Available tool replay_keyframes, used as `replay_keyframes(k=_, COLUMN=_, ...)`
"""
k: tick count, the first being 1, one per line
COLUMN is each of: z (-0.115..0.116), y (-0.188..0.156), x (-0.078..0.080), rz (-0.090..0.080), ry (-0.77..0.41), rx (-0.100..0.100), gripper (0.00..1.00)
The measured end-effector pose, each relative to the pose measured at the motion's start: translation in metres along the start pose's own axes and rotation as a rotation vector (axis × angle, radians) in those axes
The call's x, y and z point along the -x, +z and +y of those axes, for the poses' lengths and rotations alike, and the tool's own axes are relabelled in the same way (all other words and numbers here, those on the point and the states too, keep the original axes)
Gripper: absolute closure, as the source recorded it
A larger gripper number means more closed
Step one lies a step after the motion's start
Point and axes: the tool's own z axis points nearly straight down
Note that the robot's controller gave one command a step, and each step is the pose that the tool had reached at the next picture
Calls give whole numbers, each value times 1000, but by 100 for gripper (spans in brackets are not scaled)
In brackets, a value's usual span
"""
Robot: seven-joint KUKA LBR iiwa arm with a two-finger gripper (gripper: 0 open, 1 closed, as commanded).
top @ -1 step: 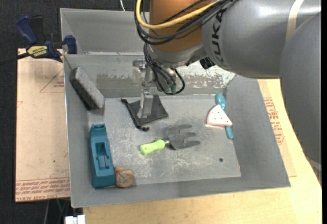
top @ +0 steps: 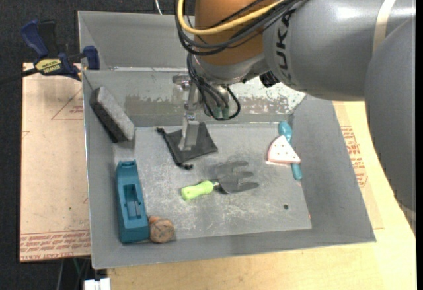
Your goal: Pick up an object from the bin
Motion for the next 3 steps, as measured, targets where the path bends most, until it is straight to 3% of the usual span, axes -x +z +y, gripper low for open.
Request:
replay_keyframes(k=1, z=-54, y=13, x=1, rz=1, ry=90, rx=1, gripper=0)
replay_keyframes(k=2, z=-78, y=50, x=-28, rz=-3, ry=95, rx=4, gripper=0)
replay_keyframes(k=3, z=-103, y=122, x=-51, rz=-9, ry=117, rx=4, gripper=0)
